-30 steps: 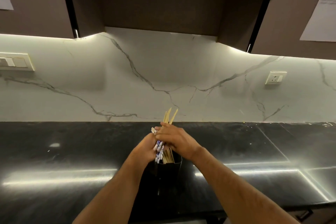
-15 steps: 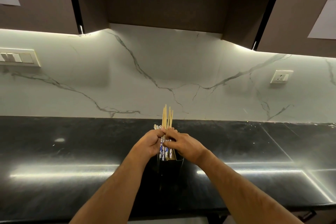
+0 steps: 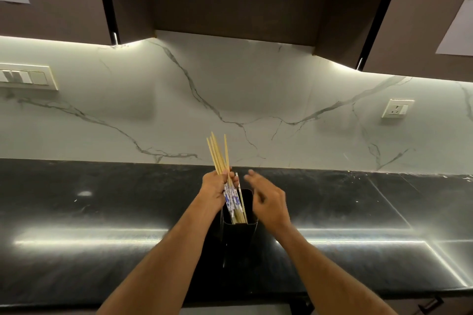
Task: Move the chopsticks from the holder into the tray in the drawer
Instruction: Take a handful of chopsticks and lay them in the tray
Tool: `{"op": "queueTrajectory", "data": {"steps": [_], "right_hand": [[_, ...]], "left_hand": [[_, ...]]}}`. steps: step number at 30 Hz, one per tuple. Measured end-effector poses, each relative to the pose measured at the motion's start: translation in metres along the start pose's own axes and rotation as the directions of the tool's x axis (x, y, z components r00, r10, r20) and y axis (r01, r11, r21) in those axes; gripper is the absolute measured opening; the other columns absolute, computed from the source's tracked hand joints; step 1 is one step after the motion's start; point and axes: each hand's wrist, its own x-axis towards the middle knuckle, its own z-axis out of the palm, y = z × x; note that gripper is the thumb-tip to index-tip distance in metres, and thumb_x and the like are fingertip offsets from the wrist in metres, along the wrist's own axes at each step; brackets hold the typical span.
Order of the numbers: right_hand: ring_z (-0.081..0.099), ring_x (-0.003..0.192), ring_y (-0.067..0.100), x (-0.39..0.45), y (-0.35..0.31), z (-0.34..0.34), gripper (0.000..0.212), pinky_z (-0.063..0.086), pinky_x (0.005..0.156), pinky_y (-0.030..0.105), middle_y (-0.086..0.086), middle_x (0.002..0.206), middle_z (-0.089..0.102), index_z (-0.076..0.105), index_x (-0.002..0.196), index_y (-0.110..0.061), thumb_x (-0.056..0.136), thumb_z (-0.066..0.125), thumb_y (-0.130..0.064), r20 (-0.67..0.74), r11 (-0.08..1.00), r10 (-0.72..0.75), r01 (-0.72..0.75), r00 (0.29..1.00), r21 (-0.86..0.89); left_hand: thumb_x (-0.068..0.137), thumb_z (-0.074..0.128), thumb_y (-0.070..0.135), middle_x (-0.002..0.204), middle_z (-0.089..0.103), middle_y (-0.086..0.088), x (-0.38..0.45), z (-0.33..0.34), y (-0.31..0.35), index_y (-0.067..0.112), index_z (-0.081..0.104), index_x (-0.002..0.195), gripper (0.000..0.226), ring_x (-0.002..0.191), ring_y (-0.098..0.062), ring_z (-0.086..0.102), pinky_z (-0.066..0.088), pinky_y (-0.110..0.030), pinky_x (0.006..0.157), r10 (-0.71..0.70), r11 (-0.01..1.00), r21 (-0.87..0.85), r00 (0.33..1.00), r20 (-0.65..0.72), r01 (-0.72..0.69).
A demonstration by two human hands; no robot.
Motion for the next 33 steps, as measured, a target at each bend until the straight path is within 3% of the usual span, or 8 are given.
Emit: {"op": "queueTrajectory", "data": {"steps": [1,3,5,7,20,25,29,33], "right_hand": [[0.074,0.105,0.019,0.000,-0.004,0.004,0.034,0.060,0.091,0.034,0.013,0.120,0.073,0.067,0.128,-0.005,0.095,0.061,0.001,-0.144,0.918,0.333,-0.285,0.932,0.277],[0.076,0.092,0.029,0.004,-0.008,0.015,0.034,0.062,0.086,0.041,0.019,0.108,0.073,0.063,0.125,0.003,0.100,0.063,-0.019,0.017,0.337,0.837,-0.539,0.548,0.772],[0.067,0.111,0.039,0.001,-0.010,0.026,0.057,0.050,0.104,0.052,0.026,0.121,0.065,0.055,0.127,0.005,0.101,0.053,-0.047,0.393,-0.216,0.869,-0.484,0.300,0.848],[0.055,0.126,0.045,-0.003,-0.016,0.035,0.076,0.039,0.114,0.056,0.032,0.131,0.058,0.048,0.132,0.009,0.101,0.042,-0.060,0.564,-0.445,0.773,-0.386,0.290,0.808],[0.063,0.116,0.039,0.014,-0.042,0.041,0.063,0.050,0.101,0.049,0.026,0.121,0.067,0.061,0.128,0.004,0.106,0.032,-0.047,0.650,-0.629,0.688,-0.183,0.323,0.756],[0.063,0.116,0.037,0.003,-0.041,0.041,0.064,0.050,0.101,0.047,0.026,0.121,0.066,0.058,0.132,0.002,0.105,0.032,-0.050,0.612,-0.556,0.738,-0.259,0.282,0.790],[0.057,0.126,0.042,0.009,-0.037,0.035,0.072,0.042,0.112,0.050,0.029,0.131,0.062,0.058,0.130,0.007,0.105,0.027,-0.053,0.631,-0.620,0.676,-0.169,0.379,0.766],[0.065,0.111,0.039,0.013,-0.036,0.039,0.058,0.052,0.094,0.050,0.028,0.110,0.072,0.064,0.123,0.003,0.107,0.029,-0.041,0.635,-0.653,0.667,-0.105,0.389,0.750]], "left_hand": [[0.105,0.047,0.002,0.074,0.062,-0.012,0.000,0.001,0.001,-0.005,0.064,0.111,0.019,0.065,-0.023,0.064,0.059,-0.037,0.072,0.040,0.999,-0.022,0.999,-0.002,-0.040],[0.104,0.049,0.002,0.077,0.065,-0.011,0.000,0.004,-0.002,-0.005,0.066,0.111,0.019,0.069,-0.022,0.068,0.060,-0.037,0.075,0.110,0.992,-0.065,0.994,0.016,-0.109],[0.104,0.051,0.003,0.081,0.069,-0.011,-0.003,0.008,-0.007,-0.001,0.068,0.111,0.018,0.076,-0.024,0.071,0.060,-0.039,0.078,0.174,0.984,-0.056,0.984,0.036,-0.172],[0.103,0.054,0.006,0.084,0.073,-0.010,-0.005,0.010,-0.015,0.003,0.069,0.111,0.018,0.082,-0.026,0.075,0.062,-0.040,0.081,0.229,0.973,0.016,0.972,0.052,-0.230],[0.103,0.055,0.013,0.087,0.079,-0.007,-0.024,0.016,-0.035,0.009,0.070,0.111,0.017,0.087,-0.025,0.078,0.063,-0.041,0.085,0.250,0.947,0.173,0.958,0.139,-0.271],[0.103,0.055,0.012,0.085,0.078,-0.008,-0.026,0.016,-0.036,0.010,0.068,0.109,0.014,0.084,-0.026,0.078,0.064,-0.041,0.081,0.311,0.924,0.196,0.943,0.116,-0.329],[0.103,0.056,0.014,0.088,0.078,-0.008,-0.029,0.018,-0.045,0.012,0.070,0.111,0.015,0.085,-0.025,0.078,0.064,-0.038,0.079,0.331,0.912,0.212,0.936,0.120,-0.350],[0.101,0.059,0.014,0.088,0.079,-0.010,-0.029,0.018,-0.043,0.010,0.070,0.110,0.015,0.085,-0.025,0.078,0.064,-0.038,0.078,0.324,0.909,0.225,0.935,0.145,-0.350]]}}
